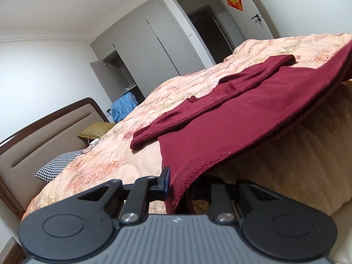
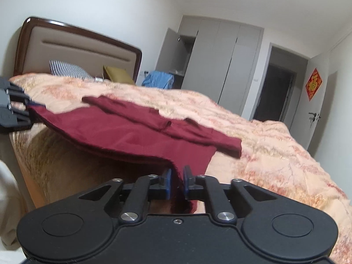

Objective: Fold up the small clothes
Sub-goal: 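Carry the held hem over the body toward the collar with both grippers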

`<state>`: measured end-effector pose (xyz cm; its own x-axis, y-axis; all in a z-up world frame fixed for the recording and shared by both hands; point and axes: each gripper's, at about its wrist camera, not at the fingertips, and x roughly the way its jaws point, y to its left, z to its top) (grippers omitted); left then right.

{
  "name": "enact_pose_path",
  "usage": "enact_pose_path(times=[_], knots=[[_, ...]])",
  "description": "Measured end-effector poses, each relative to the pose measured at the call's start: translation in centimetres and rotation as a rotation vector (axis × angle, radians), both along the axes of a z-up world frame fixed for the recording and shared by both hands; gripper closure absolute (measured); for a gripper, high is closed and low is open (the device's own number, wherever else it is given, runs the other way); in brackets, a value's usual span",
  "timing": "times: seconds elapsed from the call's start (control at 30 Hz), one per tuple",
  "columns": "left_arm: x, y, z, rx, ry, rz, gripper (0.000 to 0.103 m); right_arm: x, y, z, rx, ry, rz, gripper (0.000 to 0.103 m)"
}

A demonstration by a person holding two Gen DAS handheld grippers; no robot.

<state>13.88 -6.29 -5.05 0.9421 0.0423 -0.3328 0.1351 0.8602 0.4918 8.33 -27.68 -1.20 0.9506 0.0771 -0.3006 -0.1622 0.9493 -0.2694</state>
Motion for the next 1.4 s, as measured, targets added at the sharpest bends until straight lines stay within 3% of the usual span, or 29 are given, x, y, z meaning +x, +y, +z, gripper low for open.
enact_pose_path(times=[0.13, 0.23, 0.37, 0.43, 0.5, 0.53, 0.77, 0.93, 1.1, 1.4], knots=[[0.2, 0.4, 0.5, -0.047, 0.019, 0.013, 0.085, 0.6, 0.6, -1.9, -0.033, 0.058, 0.007, 0.077], [0.5, 0.6, 0.9, -0.067, 0.022, 0.021, 0.086, 0.9, 1.2, -3.4, -0.081, 0.086, 0.017, 0.063], [0.8, 0.9, 1.4, -0.070, 0.016, 0.024, 0.087, 1.0, 2.0, -5.2, -0.144, 0.093, 0.014, 0.061], [0.9, 0.9, 1.4, -0.061, 0.016, 0.023, 0.088, 0.9, 2.1, -5.7, -0.164, 0.076, 0.014, 0.065], [0.9, 0.9, 1.3, -0.050, 0.015, 0.018, 0.092, 0.8, 2.0, -5.8, -0.159, 0.068, 0.010, 0.092], [0.8, 0.9, 1.3, -0.047, 0.011, 0.015, 0.093, 0.8, 1.8, -5.7, -0.144, 0.067, 0.009, 0.095], [-1.0, 0.6, 1.2, -0.031, -0.057, -0.040, 0.097, -0.3, 0.3, -3.5, -0.075, -0.027, -0.023, 0.099], [-2.0, 1.1, 3.1, -0.188, -0.033, -0.043, 0.098, -1.9, -0.4, -1.3, -0.049, -0.122, -0.046, 0.099], [-3.5, 1.9, 6.0, -0.311, -0.069, -0.033, 0.098, -4.6, -0.8, 1.2, -0.052, -0.211, -0.045, 0.099], [-11.6, 2.9, 10.7, -0.309, -0.156, -0.114, 0.098, -13.8, -2.7, 6.4, -0.026, -0.345, -0.024, 0.099]])
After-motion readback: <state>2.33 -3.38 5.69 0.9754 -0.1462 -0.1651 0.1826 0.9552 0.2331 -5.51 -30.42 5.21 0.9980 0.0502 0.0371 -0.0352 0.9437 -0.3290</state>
